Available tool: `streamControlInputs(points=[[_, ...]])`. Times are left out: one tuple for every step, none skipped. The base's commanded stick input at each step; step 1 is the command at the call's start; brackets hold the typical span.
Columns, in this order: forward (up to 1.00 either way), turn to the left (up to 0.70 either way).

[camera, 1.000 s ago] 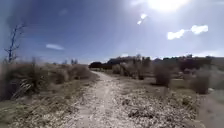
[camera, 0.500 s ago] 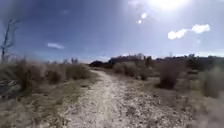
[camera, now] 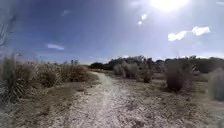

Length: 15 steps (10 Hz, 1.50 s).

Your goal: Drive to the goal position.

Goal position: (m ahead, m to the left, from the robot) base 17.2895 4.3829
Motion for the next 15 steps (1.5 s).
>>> streamControlInputs(points=[[0.7,0.0],[0.7,0.0],[0.7,0.0],[0.7,0.0],[0.7,0.0],[0.7,0.0],[0.7,0.0],[0.7,0.0],[0.7,0.0],[0.7,0.0],[0.7,0.0],[0.7,0.0],[0.7,0.0],[0.7,0.0],[0.7,0.0]])
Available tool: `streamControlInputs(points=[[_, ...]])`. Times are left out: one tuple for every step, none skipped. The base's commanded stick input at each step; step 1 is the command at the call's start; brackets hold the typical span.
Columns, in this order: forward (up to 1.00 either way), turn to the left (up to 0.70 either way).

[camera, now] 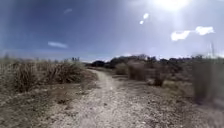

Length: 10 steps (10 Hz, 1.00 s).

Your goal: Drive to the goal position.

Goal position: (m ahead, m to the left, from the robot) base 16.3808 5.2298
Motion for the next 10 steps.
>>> streamControlInputs(points=[[0.7,0.0],[0.7,0.0],[0.7,0.0],[0.7,0.0],[0.7,0.0],[0.7,0.0],[0.7,0.0],[0.7,0.0],[0.7,0.0],[0.7,0.0]])
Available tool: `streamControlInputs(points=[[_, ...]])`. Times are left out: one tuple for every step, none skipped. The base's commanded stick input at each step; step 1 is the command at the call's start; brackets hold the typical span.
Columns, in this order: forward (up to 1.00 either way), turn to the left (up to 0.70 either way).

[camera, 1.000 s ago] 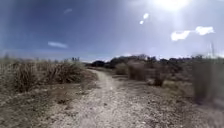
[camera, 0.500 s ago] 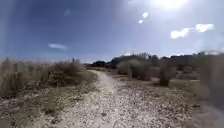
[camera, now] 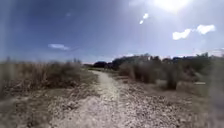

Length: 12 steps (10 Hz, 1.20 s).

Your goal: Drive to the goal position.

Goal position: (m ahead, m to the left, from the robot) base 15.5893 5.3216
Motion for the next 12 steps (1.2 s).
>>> streamControlInputs(points=[[0.7,0.0],[0.7,0.0],[0.7,0.0],[0.7,0.0],[0.7,0.0],[0.7,0.0],[0.7,0.0],[0.7,0.0],[0.7,0.0],[0.7,0.0],[0.7,0.0],[0.7,0.0]])
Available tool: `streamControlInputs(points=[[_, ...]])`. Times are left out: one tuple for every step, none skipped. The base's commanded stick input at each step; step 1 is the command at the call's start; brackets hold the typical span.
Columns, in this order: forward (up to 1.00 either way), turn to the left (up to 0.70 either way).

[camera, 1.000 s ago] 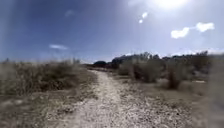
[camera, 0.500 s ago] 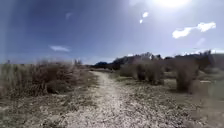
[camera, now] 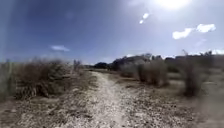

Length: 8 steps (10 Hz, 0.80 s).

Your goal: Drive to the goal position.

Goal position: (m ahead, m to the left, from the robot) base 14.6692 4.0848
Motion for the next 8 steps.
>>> streamControlInputs(points=[[0.7,0.0],[0.7,0.0],[0.7,0.0],[0.7,0.0],[0.7,0.0],[0.7,0.0],[0.7,0.0],[0.7,0.0]])
